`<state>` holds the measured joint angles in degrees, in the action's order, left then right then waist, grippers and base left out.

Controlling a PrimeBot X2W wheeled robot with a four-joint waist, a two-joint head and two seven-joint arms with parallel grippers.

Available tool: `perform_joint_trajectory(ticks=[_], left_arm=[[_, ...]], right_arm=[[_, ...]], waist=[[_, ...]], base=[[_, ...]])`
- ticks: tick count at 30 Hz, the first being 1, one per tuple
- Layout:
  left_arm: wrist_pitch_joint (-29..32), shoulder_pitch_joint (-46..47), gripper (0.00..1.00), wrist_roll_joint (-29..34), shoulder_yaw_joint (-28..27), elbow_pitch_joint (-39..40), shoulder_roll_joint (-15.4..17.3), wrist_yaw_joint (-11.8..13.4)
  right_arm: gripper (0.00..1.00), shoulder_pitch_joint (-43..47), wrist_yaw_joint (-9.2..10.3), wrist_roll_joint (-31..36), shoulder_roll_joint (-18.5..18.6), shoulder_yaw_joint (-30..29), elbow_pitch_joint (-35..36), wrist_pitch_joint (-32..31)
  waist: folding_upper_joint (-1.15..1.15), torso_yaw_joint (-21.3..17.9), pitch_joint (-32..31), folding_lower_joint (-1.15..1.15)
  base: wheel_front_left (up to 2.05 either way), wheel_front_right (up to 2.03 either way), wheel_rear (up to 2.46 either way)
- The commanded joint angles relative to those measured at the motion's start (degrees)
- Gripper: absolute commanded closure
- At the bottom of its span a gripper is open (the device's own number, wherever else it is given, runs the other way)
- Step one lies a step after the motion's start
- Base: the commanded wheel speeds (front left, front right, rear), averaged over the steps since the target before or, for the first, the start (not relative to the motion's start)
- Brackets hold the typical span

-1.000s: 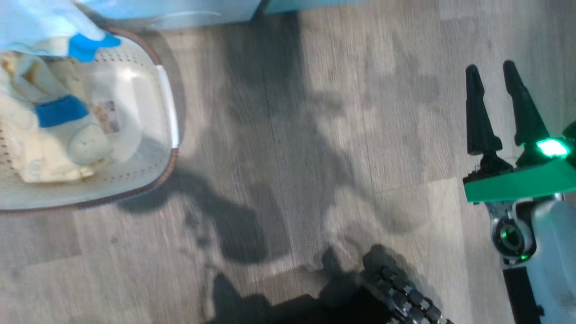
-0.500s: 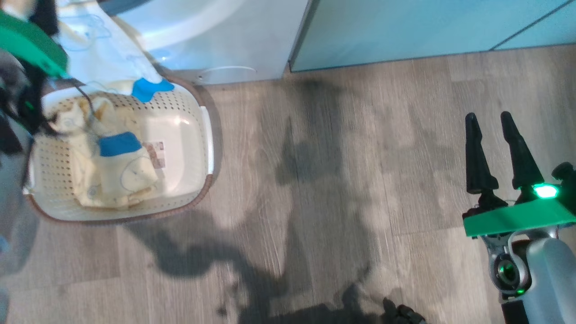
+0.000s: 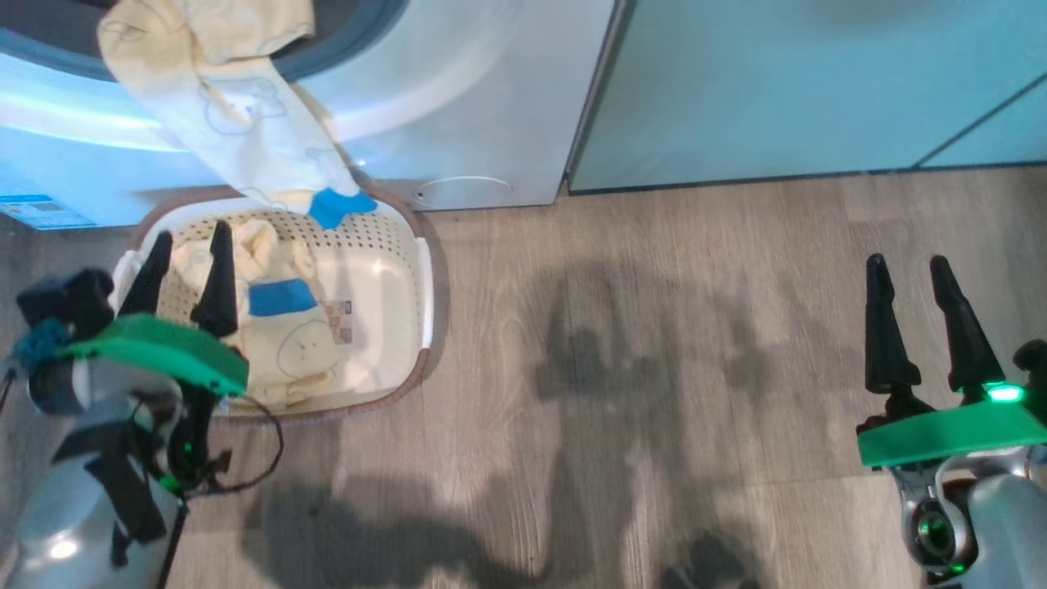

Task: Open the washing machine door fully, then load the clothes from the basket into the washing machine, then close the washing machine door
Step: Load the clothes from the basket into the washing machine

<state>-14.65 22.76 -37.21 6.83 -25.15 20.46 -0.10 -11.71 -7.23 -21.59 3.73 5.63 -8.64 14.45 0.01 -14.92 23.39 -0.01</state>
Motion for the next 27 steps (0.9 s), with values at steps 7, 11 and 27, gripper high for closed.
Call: perform_joint_trajectory(ticks=[7,11,27], left_arm=[[-0.34,-5.52,0.0,3.42,-8.74,2.56,-3.13,-2.5],[-0.34,-6.1,0.0,4.59,-10.3,2.25,-4.31,-3.39],[0.93,6.59,0.0,3.99,-8.13,-14.17,-0.95,-7.23]], right_arm=[[0.0,1.4,-0.25,0.59,1.73,0.72,2.24,0.55],[0.0,1.47,-0.25,0.57,1.78,0.81,2.3,0.55],[0.0,-1.26,-0.25,0.23,1.64,1.85,2.76,0.55]], waist=[[-0.01,1.01,-1.17,0.01],[-0.01,1.05,-0.87,0.01],[-0.01,-1.24,5.25,0.01]], base=[[0.0,0.0,0.0],[0.0,0.0,0.0],[0.0,0.0,0.0]])
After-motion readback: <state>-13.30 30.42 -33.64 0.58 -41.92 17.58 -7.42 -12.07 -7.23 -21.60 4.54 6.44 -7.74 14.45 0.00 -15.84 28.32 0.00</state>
